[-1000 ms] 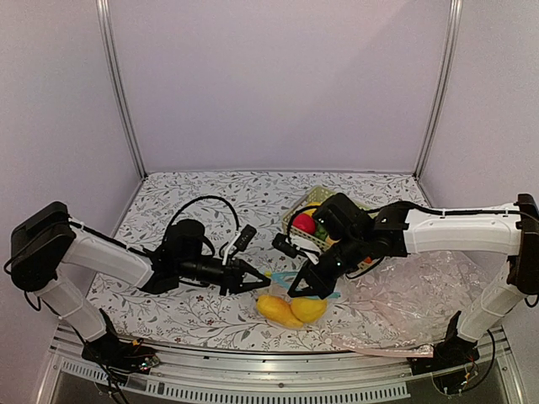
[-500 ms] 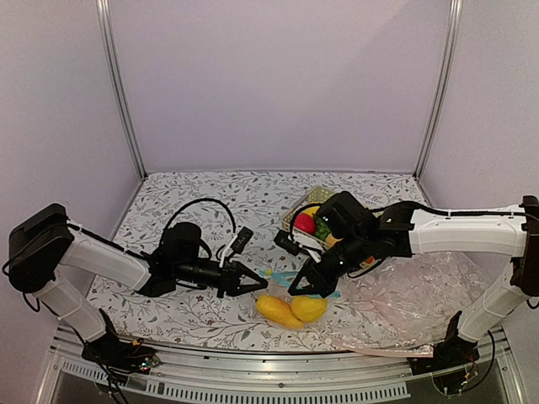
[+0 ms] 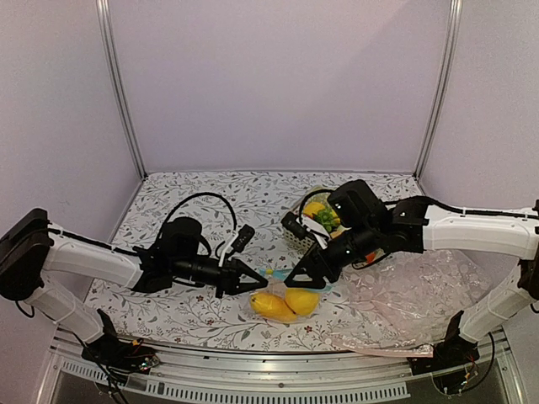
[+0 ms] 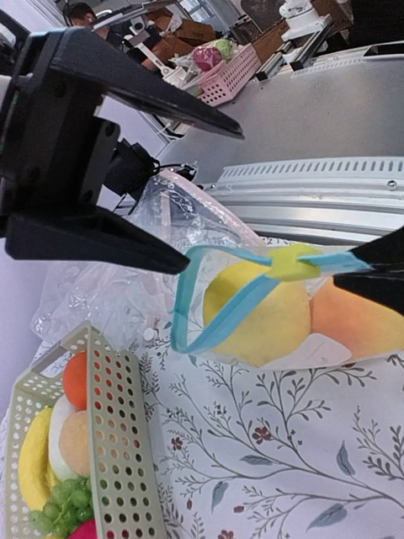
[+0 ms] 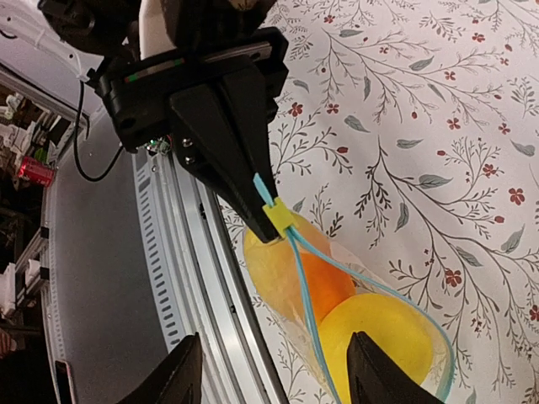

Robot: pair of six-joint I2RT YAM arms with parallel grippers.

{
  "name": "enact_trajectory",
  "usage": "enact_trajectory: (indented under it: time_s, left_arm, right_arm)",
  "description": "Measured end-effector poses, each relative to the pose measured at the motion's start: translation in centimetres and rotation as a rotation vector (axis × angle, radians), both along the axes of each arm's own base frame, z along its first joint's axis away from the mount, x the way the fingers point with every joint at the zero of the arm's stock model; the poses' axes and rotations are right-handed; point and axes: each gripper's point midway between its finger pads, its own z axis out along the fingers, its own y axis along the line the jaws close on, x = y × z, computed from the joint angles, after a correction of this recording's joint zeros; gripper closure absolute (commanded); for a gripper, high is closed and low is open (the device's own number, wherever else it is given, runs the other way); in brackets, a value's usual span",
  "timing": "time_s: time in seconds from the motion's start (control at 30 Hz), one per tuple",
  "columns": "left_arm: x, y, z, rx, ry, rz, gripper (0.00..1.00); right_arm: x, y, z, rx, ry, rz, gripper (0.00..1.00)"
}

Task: Place the food in the zip-top bag and seal the zipper
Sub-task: Hold the zipper food storage bag at the center of the board, then hold the zipper from the zipper food storage bag.

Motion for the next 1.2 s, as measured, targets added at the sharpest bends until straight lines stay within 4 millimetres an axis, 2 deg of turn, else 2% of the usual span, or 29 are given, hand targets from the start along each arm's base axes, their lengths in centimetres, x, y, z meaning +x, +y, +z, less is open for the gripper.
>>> enact_trajectory:
  time_s: [0.1, 0.27, 0.43, 0.83, 1.1, 1.2]
  left_arm:
    - [-0.5, -0.2, 0.6, 0.006, -0.030, -0.015, 1.00]
    - [-1.4, -1.0, 0.6, 0.042, -0.047, -0.048, 1.00]
    - [-2.0, -1.8, 0.9, 0.050, -0.056, -0.079, 1.00]
    - [-2.1, -2.0, 0.9, 0.060, -0.052, -0.093, 1.00]
    - [-2.4, -1.9, 0.7, 0.068, -0.043, -0.110, 1.00]
    - [-2.4, -1.9, 0.7, 0.069, -0.044, -0.109, 1.00]
  right_arm:
    - [0.3, 0.0, 1.5, 0.040, -0.028, -0.011, 0.35]
    - [0.5, 0.3, 2.3, 0.064, -0.046, -0.008, 0.35]
    - [0.7, 1.2, 2.9, 0.085, -0.058, 0.020, 0.45]
    - [-0.2, 2.9, 0.7, 0.083, -0.002, 0.113, 0.53]
    - [-0.5, 3.3, -0.2, 0.084, 0.002, 0.158, 0.76]
    - [-0.6, 3.4, -0.2, 0.087, 0.005, 0.168, 0.79]
